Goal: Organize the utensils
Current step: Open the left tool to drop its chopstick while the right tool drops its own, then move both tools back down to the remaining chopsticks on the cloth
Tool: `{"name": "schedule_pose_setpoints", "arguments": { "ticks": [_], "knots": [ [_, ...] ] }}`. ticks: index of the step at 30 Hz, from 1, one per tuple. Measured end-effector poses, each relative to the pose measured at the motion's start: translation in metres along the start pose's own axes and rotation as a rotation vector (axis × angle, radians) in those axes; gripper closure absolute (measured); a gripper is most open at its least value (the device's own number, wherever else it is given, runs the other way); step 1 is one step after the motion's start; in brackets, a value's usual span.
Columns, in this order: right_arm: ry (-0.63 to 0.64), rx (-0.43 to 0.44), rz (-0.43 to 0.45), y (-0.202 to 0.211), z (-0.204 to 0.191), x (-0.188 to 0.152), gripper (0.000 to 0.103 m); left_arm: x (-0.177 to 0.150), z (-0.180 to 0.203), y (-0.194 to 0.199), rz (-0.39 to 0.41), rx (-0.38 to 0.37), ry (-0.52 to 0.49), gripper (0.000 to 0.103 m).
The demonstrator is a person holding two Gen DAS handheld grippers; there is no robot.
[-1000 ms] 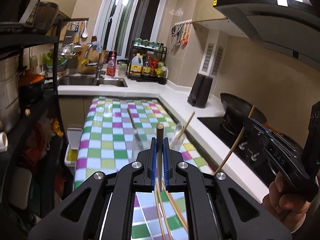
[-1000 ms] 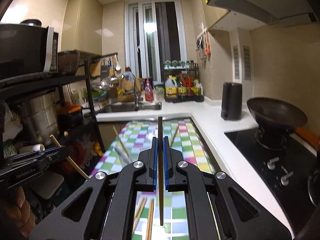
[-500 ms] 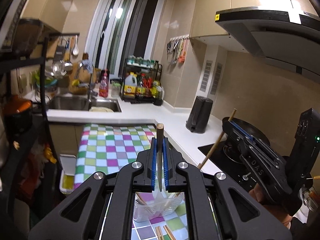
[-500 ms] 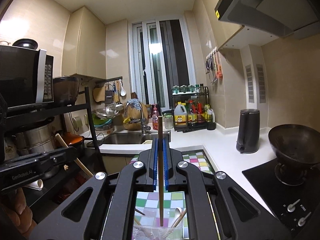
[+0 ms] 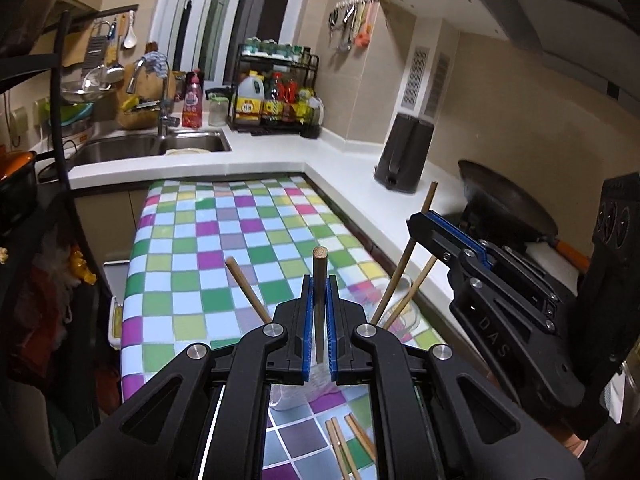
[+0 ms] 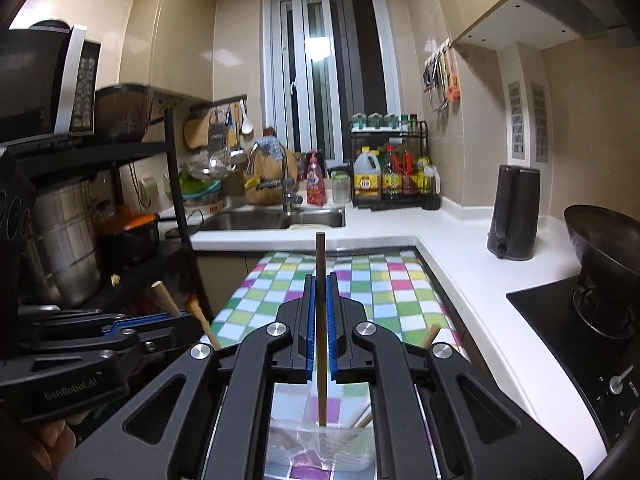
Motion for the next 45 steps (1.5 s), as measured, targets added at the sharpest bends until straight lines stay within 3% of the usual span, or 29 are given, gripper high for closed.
{"name": "schedule_pose_setpoints", "arguments": {
  "ticks": [2,3,5,12,19,22,25,27,35,45],
  "knots": [
    [-0.008,-0.001,-0.04,-0.004,0.001,-0.005,0.093,-0.003,-0.002,-0.005,-0.021,-0.001,0.007,0.091],
    [-0.013,-0.012,-0.046,-0.003,0.002,-0.007,0.083,-0.003,-0.003,-0.004,-0.019,-0.004,0.008,0.076],
    [-0.013,-0.032,-0.04,0.005,0.005,-0.006,0.065,0.002,-0.003,0.005,0.014,0.004,0.007,0.062],
    [0.004,-0.041,-0.003,0.054,0.005,-0.005,0.064,0.019,-0.001,0.048,0.129,0.048,0.022,0.062],
    [0.017,-0.025,-0.003,0.113,0.0,-0.032,0.064,0.01,0.014,0.084,0.189,0.109,-0.012,0.063],
    [0.024,-0.025,-0.024,0.13,0.001,-0.05,0.067,-0.003,0.02,0.092,0.193,0.128,-0.027,0.07],
    [0.013,-0.011,-0.056,0.144,0.004,-0.07,0.086,-0.019,0.027,0.099,0.189,0.136,-0.038,0.079],
    [0.005,-0.013,-0.079,0.153,0.008,-0.087,0.099,-0.034,0.032,0.103,0.19,0.147,-0.045,0.087],
    [-0.074,-0.014,-0.205,0.167,0.023,-0.162,0.1,-0.114,0.053,0.108,0.11,0.154,-0.04,0.095],
    [-0.083,0.066,-0.355,0.16,-0.001,-0.24,0.098,-0.229,0.057,0.111,0.001,0.172,0.062,0.095]
  ]
}}
Point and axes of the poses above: each gripper's, at about its wrist camera, not at the fingertips, and y roughly against the way its jaws point, z to its right, x to its top, the point moved 5 cm from there along -y, roughly the way its jaws point, and after that the axes turned 2 degrees about z, right-handed, at the moved point
